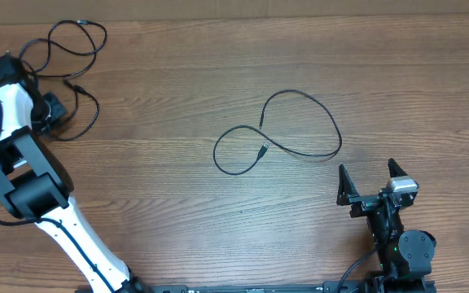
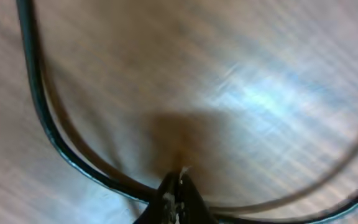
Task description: Untangle cables
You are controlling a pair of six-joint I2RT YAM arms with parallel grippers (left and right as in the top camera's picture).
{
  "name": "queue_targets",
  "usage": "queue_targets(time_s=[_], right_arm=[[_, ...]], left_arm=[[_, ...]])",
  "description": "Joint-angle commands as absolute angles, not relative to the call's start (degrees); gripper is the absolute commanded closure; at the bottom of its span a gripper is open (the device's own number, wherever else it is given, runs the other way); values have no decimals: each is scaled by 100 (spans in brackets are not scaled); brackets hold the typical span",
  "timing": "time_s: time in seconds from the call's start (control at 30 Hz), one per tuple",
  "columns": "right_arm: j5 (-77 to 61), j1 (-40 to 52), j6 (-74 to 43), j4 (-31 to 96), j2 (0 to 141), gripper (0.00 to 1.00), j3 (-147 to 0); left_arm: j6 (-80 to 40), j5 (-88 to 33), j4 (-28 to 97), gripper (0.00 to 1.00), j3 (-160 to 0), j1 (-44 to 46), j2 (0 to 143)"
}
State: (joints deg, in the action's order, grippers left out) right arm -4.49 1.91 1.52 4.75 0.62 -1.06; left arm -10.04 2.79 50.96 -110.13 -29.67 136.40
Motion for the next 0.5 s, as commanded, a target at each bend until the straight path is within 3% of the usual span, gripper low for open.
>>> queue_targets(time_s=[0.0,0.47], right_arm=[[-460,220,158,456,23,0,-47],[-460,220,158,456,23,0,-47]], left_arm=[[-899,360,5561,96,-10807,-3144,13922],[-1041,290,6720,96,-12044,-3186,13856]])
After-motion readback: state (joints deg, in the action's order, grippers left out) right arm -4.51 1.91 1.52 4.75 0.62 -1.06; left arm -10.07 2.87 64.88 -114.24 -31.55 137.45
